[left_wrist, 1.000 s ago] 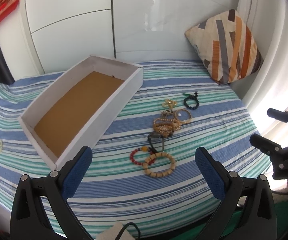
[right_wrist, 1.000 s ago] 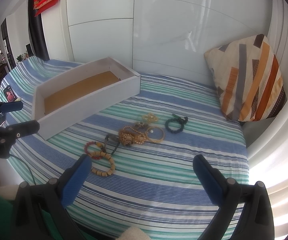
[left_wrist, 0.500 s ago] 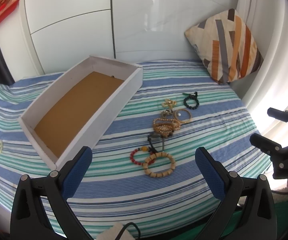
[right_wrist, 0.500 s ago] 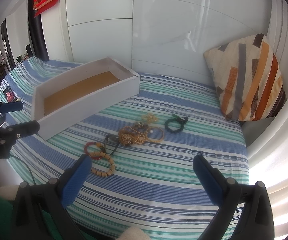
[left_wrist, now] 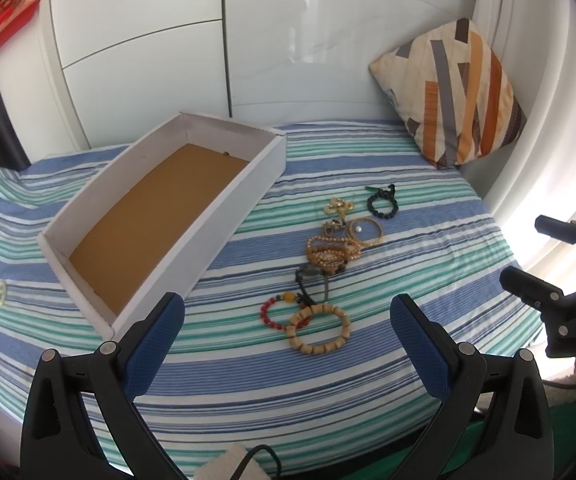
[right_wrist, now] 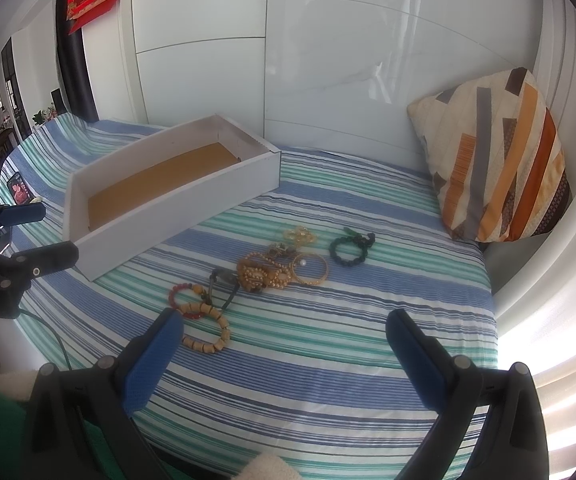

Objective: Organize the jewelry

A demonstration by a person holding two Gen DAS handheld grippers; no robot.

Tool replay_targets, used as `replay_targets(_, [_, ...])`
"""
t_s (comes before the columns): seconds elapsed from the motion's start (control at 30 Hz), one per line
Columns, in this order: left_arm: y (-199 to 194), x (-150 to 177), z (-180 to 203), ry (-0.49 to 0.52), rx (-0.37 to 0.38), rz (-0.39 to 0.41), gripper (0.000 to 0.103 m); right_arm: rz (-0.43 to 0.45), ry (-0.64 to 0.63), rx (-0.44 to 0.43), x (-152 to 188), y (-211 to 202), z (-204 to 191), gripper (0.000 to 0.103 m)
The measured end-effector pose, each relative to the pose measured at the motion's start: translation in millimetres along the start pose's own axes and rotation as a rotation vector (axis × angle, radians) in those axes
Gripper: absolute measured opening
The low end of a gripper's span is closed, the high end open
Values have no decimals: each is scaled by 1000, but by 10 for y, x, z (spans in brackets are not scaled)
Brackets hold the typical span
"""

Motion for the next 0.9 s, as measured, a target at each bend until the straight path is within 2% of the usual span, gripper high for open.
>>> replay_targets(0.9, [-35, 21, 15, 5, -2, 8, 102, 2, 2, 1, 15, -11, 2, 103])
Point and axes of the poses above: each gripper's, at about its wrist camera, not at the fingertips, and y roughly the way its jaws point, z to its right, x to its underside, the point moved 5 cm from there along y, roughly the way its jaws point, and after that the axes turned 14 degrees about x, right-handed, at the moved point
